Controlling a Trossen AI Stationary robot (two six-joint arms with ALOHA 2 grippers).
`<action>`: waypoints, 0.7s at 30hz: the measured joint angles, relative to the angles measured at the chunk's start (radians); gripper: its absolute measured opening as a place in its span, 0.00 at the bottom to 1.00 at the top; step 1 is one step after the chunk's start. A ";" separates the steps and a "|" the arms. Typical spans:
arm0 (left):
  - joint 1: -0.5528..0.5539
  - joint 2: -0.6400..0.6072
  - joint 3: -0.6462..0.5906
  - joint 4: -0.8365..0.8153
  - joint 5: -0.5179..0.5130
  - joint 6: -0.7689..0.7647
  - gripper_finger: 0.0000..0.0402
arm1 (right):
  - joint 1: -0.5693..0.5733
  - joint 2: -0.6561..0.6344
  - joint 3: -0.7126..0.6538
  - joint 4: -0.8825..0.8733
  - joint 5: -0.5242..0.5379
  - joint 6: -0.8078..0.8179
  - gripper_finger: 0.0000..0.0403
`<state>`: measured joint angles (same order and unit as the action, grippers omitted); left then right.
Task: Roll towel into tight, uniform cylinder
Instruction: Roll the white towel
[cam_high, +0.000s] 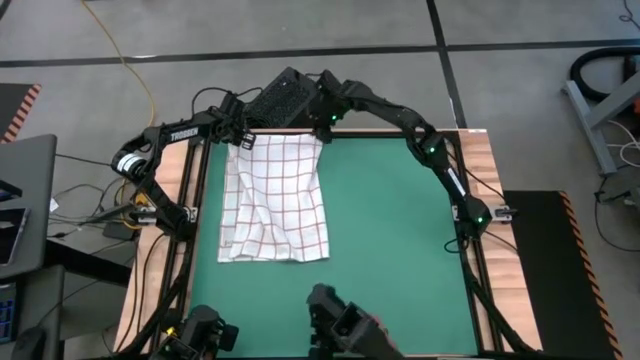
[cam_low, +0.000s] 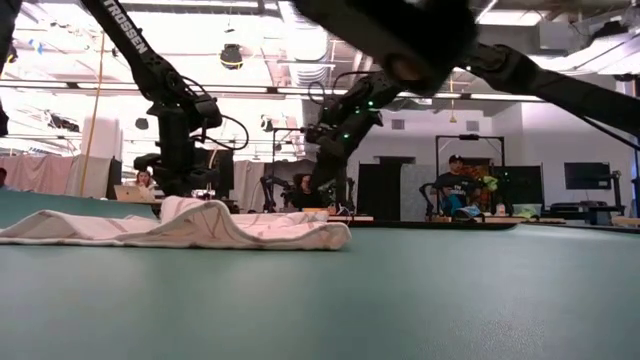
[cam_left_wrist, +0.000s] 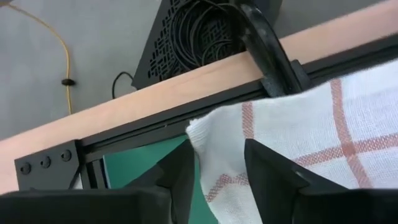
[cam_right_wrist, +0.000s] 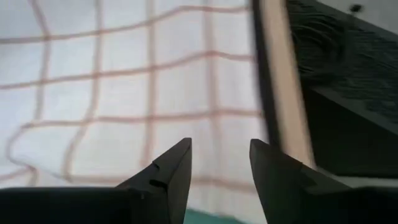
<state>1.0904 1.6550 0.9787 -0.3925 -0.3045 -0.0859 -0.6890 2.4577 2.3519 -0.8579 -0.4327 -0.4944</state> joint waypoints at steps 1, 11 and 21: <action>0.003 -0.003 0.000 0.000 0.002 -0.011 0.33 | 0.014 0.003 -0.001 0.005 -0.002 0.004 0.45; 0.014 -0.090 0.057 -0.189 0.038 -0.038 0.33 | 0.081 0.018 -0.001 0.065 0.080 0.003 0.41; -0.134 -0.272 0.060 -0.503 0.427 -0.198 0.29 | 0.063 0.018 -0.001 0.012 0.070 0.023 0.41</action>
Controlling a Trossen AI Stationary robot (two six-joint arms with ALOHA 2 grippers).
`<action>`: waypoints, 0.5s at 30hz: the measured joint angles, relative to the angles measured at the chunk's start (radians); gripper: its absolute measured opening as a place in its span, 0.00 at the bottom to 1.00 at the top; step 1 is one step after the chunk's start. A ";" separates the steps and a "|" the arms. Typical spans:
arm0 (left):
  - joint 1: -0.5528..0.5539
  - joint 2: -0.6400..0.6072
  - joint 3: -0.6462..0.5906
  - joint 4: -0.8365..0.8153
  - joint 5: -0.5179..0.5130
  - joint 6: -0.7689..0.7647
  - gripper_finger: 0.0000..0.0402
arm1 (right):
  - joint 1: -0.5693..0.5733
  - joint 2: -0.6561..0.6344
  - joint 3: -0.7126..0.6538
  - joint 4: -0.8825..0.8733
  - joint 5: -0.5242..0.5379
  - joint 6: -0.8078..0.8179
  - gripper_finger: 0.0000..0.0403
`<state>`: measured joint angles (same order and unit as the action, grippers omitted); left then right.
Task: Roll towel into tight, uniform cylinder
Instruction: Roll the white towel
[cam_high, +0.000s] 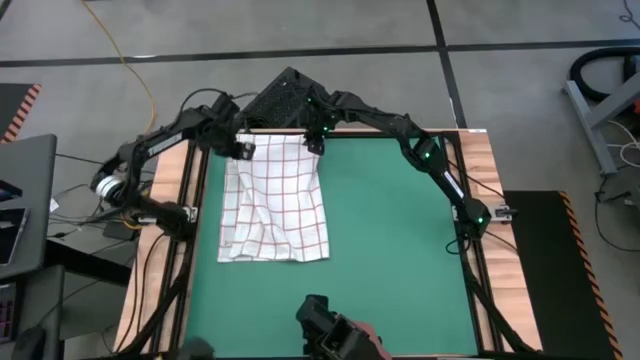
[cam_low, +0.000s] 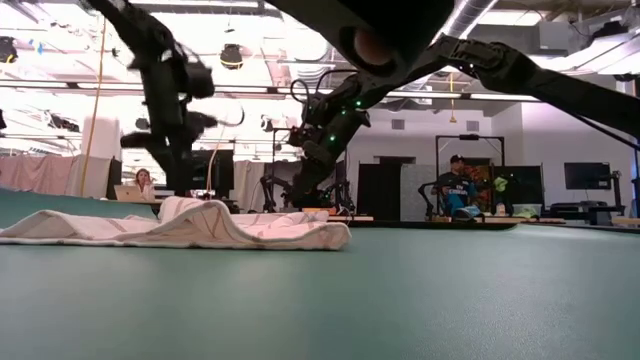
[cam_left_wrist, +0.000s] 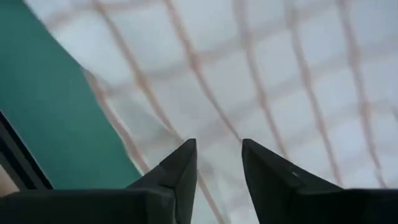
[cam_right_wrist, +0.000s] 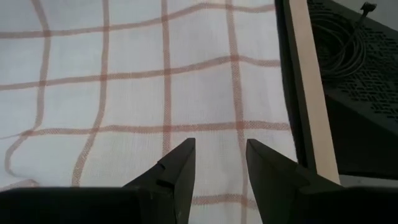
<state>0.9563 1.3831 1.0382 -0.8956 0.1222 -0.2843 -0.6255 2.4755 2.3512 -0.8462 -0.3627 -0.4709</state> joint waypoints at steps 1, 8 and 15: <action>-0.048 -0.036 0.000 -0.028 -0.007 -0.021 0.28 | -0.002 0.000 0.000 -0.003 -0.002 0.000 0.41; -0.487 -0.314 -0.072 -0.088 -0.157 -0.457 0.24 | -0.006 0.000 0.000 -0.019 -0.006 0.000 0.41; -0.968 -0.423 -0.235 -0.085 -0.301 -1.077 0.24 | -0.012 0.000 0.000 -0.054 -0.054 0.004 0.41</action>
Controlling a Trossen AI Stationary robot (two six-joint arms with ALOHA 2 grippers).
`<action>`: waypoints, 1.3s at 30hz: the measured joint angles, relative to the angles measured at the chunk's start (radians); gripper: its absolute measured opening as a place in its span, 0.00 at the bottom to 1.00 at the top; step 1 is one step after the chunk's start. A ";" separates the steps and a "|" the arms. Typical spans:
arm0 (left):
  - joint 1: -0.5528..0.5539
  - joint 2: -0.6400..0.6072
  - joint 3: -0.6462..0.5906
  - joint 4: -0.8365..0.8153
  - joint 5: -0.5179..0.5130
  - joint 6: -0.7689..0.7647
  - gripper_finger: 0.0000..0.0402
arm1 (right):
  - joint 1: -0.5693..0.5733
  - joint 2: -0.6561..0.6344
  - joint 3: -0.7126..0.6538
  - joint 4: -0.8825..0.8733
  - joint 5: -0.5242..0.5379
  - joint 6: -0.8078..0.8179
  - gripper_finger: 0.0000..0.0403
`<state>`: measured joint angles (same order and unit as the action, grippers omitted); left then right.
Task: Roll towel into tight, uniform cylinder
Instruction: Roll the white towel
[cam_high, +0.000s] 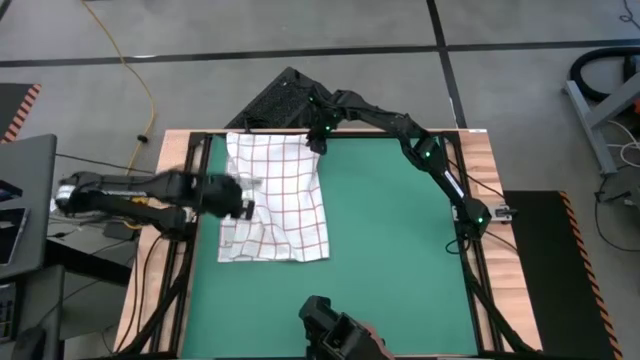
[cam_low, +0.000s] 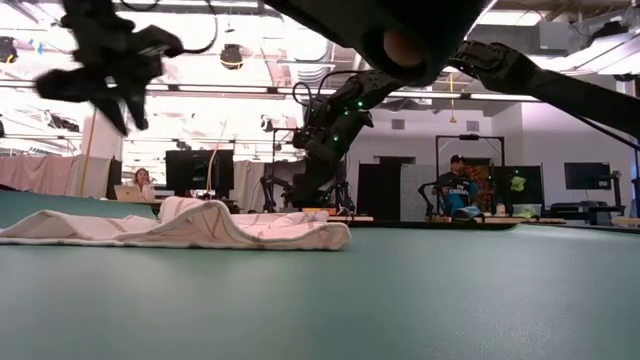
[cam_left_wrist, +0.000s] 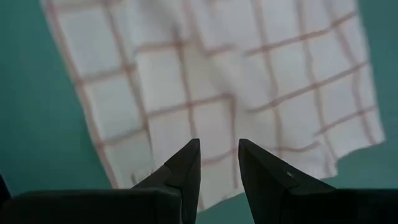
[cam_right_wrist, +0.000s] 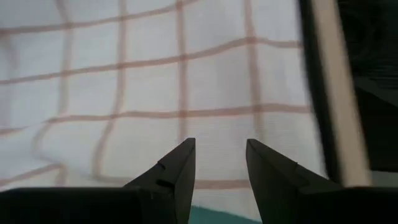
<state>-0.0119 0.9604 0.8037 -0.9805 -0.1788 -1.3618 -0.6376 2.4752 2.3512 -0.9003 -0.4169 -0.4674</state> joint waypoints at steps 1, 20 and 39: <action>-0.047 0.000 -0.021 0.001 -0.023 -0.065 0.24 | 0.000 0.000 0.000 -0.009 -0.032 0.001 0.40; -0.368 0.116 -0.123 0.124 -0.195 -0.467 0.25 | 0.104 -0.079 0.000 -0.145 -0.187 0.022 0.04; -0.502 0.284 -0.110 0.201 -0.065 -0.154 0.44 | 0.064 -0.235 0.000 -0.172 -0.129 0.026 0.33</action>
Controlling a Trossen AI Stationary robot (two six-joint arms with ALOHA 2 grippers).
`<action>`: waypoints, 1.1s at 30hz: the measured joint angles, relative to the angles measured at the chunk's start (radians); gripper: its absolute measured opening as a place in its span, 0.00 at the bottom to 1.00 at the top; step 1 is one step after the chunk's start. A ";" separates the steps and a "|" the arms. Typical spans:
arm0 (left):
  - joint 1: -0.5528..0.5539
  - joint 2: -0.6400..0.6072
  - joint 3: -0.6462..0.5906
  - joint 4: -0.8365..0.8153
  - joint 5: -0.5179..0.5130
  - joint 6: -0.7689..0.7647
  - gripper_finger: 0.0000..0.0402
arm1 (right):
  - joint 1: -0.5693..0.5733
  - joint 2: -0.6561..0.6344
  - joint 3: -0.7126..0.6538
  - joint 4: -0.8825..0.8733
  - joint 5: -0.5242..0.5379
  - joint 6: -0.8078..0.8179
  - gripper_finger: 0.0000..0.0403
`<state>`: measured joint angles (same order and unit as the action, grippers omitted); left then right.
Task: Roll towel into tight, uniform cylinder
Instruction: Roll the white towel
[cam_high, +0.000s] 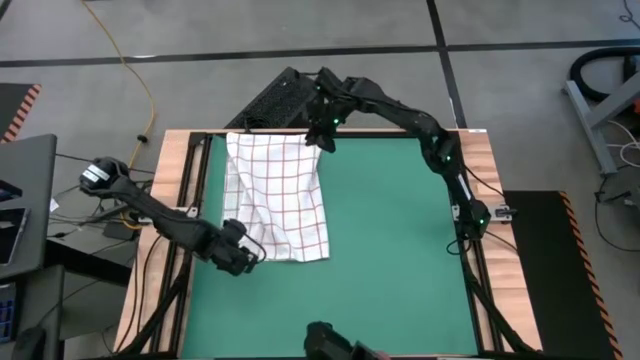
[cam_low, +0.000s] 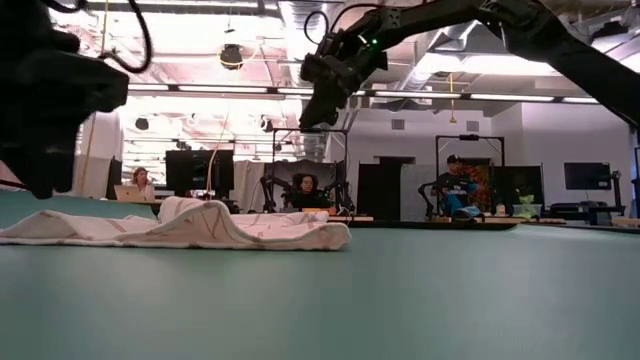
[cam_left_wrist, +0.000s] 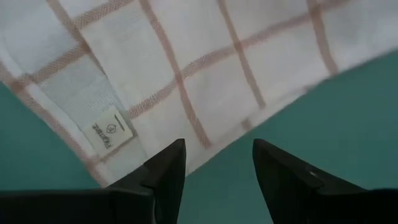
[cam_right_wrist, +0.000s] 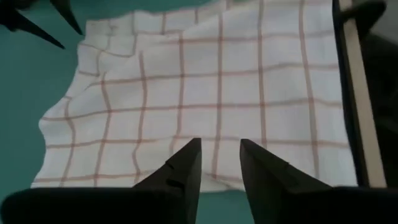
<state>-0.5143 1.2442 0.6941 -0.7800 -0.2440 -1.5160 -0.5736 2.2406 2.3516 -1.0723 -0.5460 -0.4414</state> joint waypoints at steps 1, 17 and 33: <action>-0.016 0.000 0.000 -0.008 -0.004 0.016 0.44 | -0.003 0.002 -0.001 -0.006 0.003 0.007 0.33; -0.112 0.150 0.000 -0.071 -0.023 0.169 0.44 | -0.006 0.002 -0.001 -0.077 0.003 0.049 0.34; -0.093 0.143 0.051 -0.136 -0.019 0.100 0.00 | 0.018 0.002 -0.001 -0.112 0.002 0.041 0.34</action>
<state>-0.6069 1.3869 0.7448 -0.9163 -0.2627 -1.4160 -0.5560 2.2429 2.3508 -1.1839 -0.5438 -0.4007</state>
